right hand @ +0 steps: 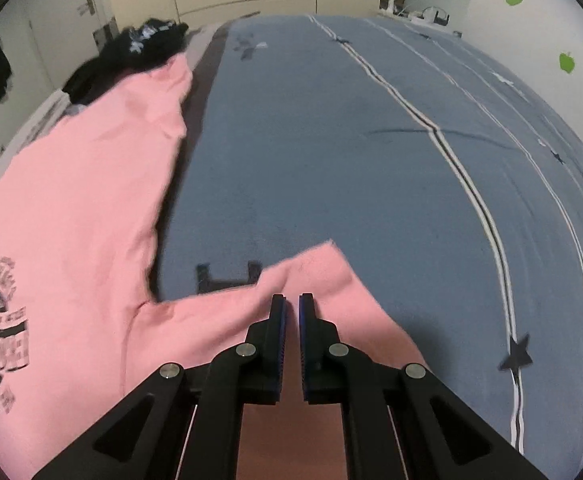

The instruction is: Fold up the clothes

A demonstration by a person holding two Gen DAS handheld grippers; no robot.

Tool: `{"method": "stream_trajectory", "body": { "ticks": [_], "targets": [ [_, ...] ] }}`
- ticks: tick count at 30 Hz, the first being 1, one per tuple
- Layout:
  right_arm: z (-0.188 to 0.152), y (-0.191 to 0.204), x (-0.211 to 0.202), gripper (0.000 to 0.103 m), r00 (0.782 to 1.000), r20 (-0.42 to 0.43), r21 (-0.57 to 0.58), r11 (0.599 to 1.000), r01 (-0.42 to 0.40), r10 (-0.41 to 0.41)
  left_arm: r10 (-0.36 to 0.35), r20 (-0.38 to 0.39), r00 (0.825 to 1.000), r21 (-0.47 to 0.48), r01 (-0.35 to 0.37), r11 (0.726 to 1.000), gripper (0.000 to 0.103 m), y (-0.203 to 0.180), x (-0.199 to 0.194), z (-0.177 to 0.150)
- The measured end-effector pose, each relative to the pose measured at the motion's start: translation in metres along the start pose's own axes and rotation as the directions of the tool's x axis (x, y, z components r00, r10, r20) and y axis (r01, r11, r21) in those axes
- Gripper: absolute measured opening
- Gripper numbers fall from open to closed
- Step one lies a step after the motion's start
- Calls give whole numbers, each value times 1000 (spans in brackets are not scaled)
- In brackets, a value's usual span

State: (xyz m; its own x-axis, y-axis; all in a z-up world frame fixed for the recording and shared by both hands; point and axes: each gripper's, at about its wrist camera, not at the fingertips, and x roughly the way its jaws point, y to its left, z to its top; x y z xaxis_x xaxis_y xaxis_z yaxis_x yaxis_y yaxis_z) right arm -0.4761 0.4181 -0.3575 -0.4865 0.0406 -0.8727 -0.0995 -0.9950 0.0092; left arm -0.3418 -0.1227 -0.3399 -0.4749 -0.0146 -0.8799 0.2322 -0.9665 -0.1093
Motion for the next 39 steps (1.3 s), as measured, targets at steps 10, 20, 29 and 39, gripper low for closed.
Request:
{"method": "stream_trajectory", "body": {
  "ticks": [10,20,29,39],
  "targets": [
    [19,-48,-20,9,996,60,115,992,55,-63,-36,-11,999,-38,36,999,20,5,-14,-12],
    [-105,58,-102,10,985,3,-57,983,-172,172,-156,-128,979,146,174,974,20,-41,-27,-76],
    [-223,100,-113,11,971,-169,-145,971,-191,166,-92,-236,967,121,123,985,20,8,-31,-134],
    [-178,102,-133,26,986,-104,-125,982,-139,127,-107,-79,991,56,112,992,20,17,-47,-76]
  ]
}}
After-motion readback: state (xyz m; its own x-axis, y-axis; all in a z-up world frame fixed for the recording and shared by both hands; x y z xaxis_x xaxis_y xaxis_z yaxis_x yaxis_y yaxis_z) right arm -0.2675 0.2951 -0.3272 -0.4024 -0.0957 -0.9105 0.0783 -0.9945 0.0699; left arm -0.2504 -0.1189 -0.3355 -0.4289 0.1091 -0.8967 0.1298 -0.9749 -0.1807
